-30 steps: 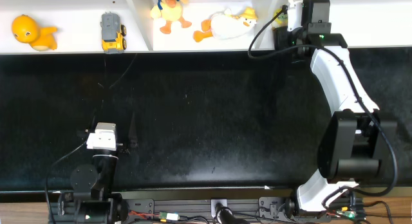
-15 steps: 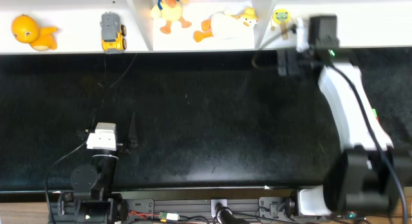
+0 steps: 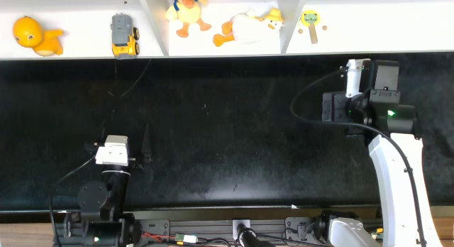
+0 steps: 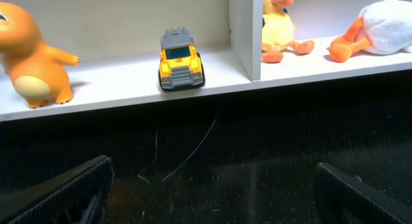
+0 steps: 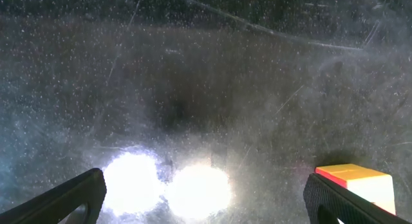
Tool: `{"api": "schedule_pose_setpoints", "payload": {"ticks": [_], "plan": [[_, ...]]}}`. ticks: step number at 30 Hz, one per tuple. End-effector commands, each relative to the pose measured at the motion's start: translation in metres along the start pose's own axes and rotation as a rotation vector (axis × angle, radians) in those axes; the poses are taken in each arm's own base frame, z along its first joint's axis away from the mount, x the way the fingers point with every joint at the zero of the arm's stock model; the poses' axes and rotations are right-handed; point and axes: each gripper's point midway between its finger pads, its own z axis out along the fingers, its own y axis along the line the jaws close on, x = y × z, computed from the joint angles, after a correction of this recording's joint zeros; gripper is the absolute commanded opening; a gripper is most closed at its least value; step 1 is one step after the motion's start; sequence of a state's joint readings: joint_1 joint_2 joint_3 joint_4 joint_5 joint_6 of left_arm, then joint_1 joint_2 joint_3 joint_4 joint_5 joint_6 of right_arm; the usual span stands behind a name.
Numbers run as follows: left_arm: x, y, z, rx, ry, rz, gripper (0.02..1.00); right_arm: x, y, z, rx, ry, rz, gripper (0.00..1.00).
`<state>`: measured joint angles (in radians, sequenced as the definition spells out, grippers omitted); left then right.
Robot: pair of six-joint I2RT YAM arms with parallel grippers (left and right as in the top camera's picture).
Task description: Store Toys
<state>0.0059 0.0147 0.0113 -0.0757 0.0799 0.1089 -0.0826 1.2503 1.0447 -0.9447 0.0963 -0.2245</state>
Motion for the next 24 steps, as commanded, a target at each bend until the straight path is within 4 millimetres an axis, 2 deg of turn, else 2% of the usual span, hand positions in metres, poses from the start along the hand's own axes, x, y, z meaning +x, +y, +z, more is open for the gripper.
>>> {"api": "schedule_pose_setpoints", "payload": {"ticks": [1,5,8,13,18,22,24], "plan": [[-0.001,-0.005,0.0,0.023,-0.01,0.02,0.998,-0.003,0.005,0.0,-0.025,-0.02,-0.002,0.996],[-0.001,-0.005,0.0,0.023,-0.01,0.02,0.996,-0.008,0.013,0.0,-0.087,-0.049,0.008,0.996],[-0.001,-0.005,0.0,0.023,-0.01,0.02,0.996,-0.001,-0.004,0.001,-0.064,-0.026,0.057,0.993],[-0.001,-0.005,0.0,0.023,-0.01,0.02,0.998,0.025,-0.05,0.002,-0.064,-0.001,-0.101,0.998],[-0.001,-0.005,0.0,0.023,-0.01,0.02,0.996,0.051,-0.115,0.002,-0.001,-0.059,-0.103,0.998],[-0.001,-0.005,0.0,0.023,-0.01,0.02,0.998,0.072,-0.149,-0.006,0.028,-0.093,-0.101,0.996],[-0.001,-0.005,0.0,0.023,-0.01,0.02,0.998,0.084,-0.161,-0.004,0.032,-0.077,-0.094,0.996]]}}
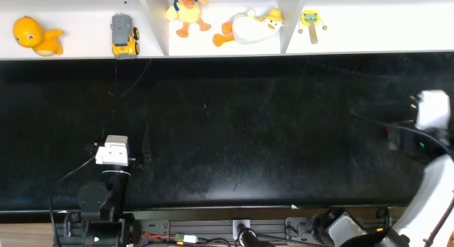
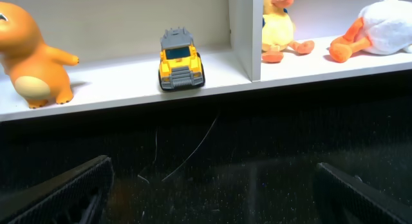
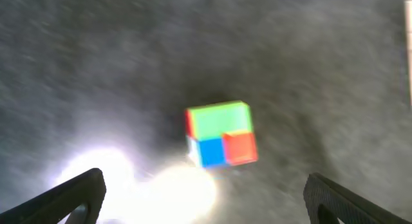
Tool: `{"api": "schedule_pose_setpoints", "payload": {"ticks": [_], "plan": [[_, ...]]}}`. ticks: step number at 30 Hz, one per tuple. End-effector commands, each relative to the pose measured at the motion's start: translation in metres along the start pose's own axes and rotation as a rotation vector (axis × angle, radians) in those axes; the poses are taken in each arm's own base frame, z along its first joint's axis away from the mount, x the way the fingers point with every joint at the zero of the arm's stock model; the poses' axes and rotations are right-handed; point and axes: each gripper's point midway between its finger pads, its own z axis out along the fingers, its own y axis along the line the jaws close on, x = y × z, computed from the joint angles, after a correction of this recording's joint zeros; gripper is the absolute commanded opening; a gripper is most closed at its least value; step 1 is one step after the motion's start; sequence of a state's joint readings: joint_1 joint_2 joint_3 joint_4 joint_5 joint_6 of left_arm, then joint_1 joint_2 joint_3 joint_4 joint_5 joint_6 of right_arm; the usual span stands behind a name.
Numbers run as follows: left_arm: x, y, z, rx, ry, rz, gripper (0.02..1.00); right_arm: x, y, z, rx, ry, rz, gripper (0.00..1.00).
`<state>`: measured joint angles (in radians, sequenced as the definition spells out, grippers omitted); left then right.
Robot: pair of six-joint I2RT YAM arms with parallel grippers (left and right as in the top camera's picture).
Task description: Store Toys
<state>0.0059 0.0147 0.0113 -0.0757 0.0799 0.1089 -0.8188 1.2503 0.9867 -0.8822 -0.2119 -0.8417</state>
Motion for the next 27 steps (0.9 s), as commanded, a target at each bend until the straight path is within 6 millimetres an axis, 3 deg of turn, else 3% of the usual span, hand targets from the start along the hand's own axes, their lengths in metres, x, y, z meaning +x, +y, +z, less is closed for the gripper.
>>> {"api": "schedule_pose_setpoints", "payload": {"ticks": [1,5,8,13,27], "plan": [[-0.001,-0.004,0.0,0.022,-0.01,0.02,0.998,0.016,-0.013,0.005,-0.044,-0.034,-0.116,0.996],[-0.001,-0.005,0.0,0.023,-0.01,0.02,0.998,0.034,-0.016,0.026,-0.107,0.015,-0.116,0.996],[-0.001,-0.005,0.0,0.023,-0.01,0.02,0.998,0.034,-0.012,0.042,-0.161,0.001,-0.133,0.993],[-0.001,-0.005,0.0,0.023,-0.01,0.02,0.998,0.036,-0.023,0.064,-0.155,0.001,-0.135,0.996],[-0.001,-0.005,0.0,0.023,-0.01,0.02,0.998,0.041,-0.007,0.093,-0.278,-0.014,-0.049,1.0]]}}
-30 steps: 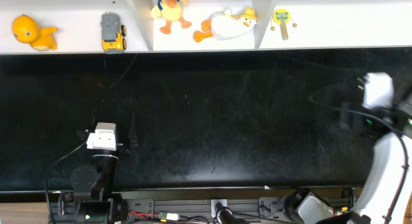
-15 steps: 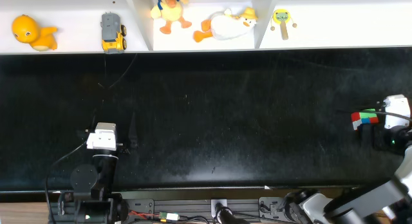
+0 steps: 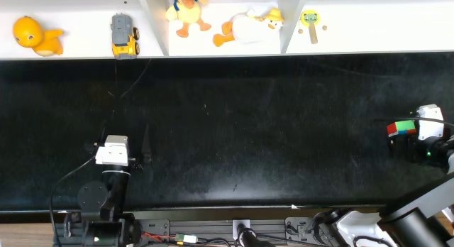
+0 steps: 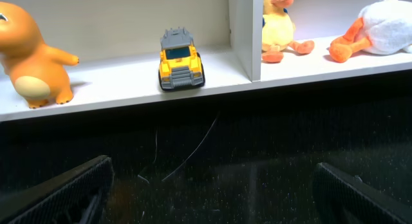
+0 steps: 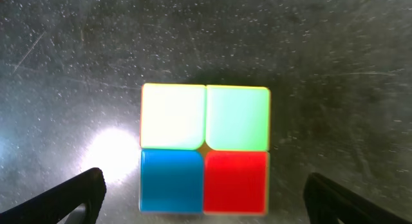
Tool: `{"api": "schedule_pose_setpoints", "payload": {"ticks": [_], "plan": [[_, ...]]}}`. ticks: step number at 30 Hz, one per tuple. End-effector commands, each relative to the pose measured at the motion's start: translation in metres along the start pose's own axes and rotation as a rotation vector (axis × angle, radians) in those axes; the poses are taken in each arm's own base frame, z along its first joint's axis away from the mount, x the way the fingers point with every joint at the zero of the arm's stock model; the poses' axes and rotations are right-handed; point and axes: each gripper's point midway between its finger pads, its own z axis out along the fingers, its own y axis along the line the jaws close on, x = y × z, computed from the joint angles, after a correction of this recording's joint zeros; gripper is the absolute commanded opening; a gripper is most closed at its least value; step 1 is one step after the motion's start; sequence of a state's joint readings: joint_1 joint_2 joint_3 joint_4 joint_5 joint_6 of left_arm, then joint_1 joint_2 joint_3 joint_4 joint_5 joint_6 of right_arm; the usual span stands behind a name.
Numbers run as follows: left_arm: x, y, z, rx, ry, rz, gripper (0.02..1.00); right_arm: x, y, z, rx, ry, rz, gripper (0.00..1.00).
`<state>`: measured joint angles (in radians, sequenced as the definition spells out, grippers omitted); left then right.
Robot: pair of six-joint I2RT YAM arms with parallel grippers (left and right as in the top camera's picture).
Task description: Store Toys
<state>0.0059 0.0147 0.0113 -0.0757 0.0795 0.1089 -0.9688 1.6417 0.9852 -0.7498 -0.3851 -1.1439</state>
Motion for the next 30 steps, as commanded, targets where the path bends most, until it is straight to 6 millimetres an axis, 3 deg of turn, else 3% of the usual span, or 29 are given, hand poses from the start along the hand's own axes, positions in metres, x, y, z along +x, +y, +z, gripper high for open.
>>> {"api": "schedule_pose_setpoints", "payload": {"ticks": [1,7,11,17,23,27,30], "plan": [[-0.001,-0.005,0.0,0.023,-0.01,0.02,0.996,-0.007,0.008,0.006,-0.05,-0.053,0.031,0.98],[-0.001,-0.005,0.0,0.023,-0.01,0.02,0.998,-0.014,0.009,0.005,-0.06,-0.092,0.026,0.794],[-0.001,-0.005,0.0,0.023,-0.01,0.02,0.998,-0.014,0.009,0.005,-0.06,-0.092,0.026,0.612],[-0.001,-0.005,0.0,0.023,-0.01,0.02,0.998,-0.013,0.008,0.006,-0.057,-0.085,0.025,0.474],[-0.001,-0.005,0.0,0.023,-0.01,0.02,0.998,-0.018,0.012,0.007,-0.052,-0.064,0.018,0.472],[-0.001,-0.005,0.0,0.023,-0.01,0.02,0.998,-0.04,0.014,0.002,-0.038,-0.088,-0.006,0.472],[-0.001,-0.005,0.0,0.023,-0.01,0.02,0.998,-0.068,0.01,-0.004,-0.018,-0.121,-0.027,0.459]]}}
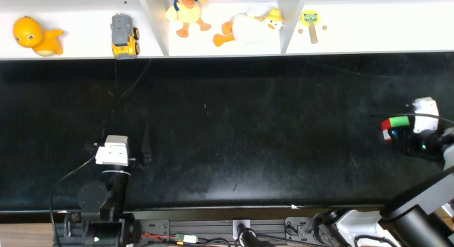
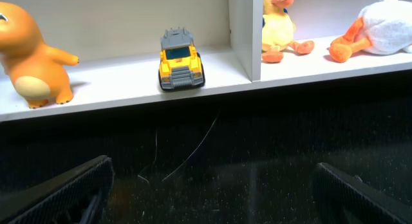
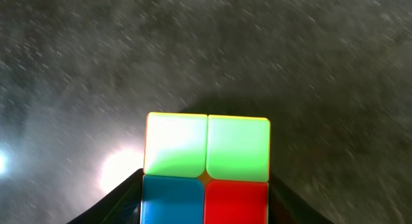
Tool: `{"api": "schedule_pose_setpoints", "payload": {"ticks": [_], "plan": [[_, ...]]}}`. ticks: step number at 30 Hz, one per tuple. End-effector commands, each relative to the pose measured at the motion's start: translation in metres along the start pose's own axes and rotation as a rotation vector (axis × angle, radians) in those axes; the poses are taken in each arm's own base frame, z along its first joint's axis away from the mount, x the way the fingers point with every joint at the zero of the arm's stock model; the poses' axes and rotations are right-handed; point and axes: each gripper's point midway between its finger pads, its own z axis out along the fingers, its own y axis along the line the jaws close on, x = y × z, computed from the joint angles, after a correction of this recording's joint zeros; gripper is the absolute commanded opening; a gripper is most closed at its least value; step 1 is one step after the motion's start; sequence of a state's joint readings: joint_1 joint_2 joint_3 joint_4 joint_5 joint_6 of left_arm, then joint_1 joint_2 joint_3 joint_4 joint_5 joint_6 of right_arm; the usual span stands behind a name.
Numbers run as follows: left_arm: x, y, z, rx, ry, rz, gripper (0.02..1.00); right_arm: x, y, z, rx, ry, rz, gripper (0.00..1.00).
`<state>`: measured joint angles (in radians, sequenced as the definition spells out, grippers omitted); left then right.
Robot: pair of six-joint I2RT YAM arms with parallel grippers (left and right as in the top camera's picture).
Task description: Store Toys
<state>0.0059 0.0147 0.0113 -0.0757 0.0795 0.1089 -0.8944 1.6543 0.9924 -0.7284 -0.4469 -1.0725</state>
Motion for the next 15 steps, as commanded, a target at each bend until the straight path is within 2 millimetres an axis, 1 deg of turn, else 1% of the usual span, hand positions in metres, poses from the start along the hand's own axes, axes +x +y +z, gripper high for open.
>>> {"api": "schedule_pose_setpoints", "payload": {"ticks": [1,5,9,12,15], "plan": [[-0.001,-0.005,0.0,0.023,-0.01,0.02,0.998,-0.053,-0.007,-0.015,0.046,-0.079,-0.038,0.463],[-0.001,-0.005,0.0,0.023,-0.01,0.02,0.998,-0.106,-0.018,-0.029,0.098,-0.189,-0.082,0.481],[-0.001,-0.005,0.0,0.023,-0.01,0.02,0.998,-0.153,-0.024,-0.04,0.147,-0.28,-0.126,0.5],[-0.001,-0.005,0.0,0.023,-0.01,0.02,0.998,-0.18,-0.024,-0.041,0.151,-0.322,-0.143,0.511],[-0.001,-0.005,0.0,0.023,-0.01,0.02,0.998,-0.203,-0.025,-0.034,0.137,-0.344,-0.146,0.509]]}}
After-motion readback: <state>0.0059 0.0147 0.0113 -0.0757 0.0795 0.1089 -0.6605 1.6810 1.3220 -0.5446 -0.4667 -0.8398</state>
